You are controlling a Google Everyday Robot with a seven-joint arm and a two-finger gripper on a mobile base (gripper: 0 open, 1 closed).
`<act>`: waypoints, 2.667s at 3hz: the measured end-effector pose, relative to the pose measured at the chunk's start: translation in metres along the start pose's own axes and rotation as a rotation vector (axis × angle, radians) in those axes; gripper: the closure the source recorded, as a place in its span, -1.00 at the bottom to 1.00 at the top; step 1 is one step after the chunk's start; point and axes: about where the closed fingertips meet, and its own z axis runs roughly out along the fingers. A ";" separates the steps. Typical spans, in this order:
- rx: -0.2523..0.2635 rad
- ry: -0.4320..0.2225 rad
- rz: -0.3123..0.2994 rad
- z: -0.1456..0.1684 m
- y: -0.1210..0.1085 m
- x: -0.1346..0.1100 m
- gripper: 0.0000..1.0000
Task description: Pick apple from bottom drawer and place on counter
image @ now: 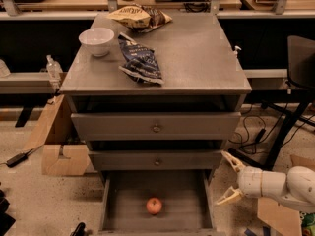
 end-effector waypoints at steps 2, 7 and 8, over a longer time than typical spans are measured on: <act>-0.041 0.002 0.011 0.039 0.014 0.023 -1.00; -0.251 0.003 0.049 0.301 0.097 0.158 -1.00; -0.292 0.026 0.065 0.343 0.102 0.180 -1.00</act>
Offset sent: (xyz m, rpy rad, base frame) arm 0.0093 0.0604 -0.1036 0.0016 0.0755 0.0707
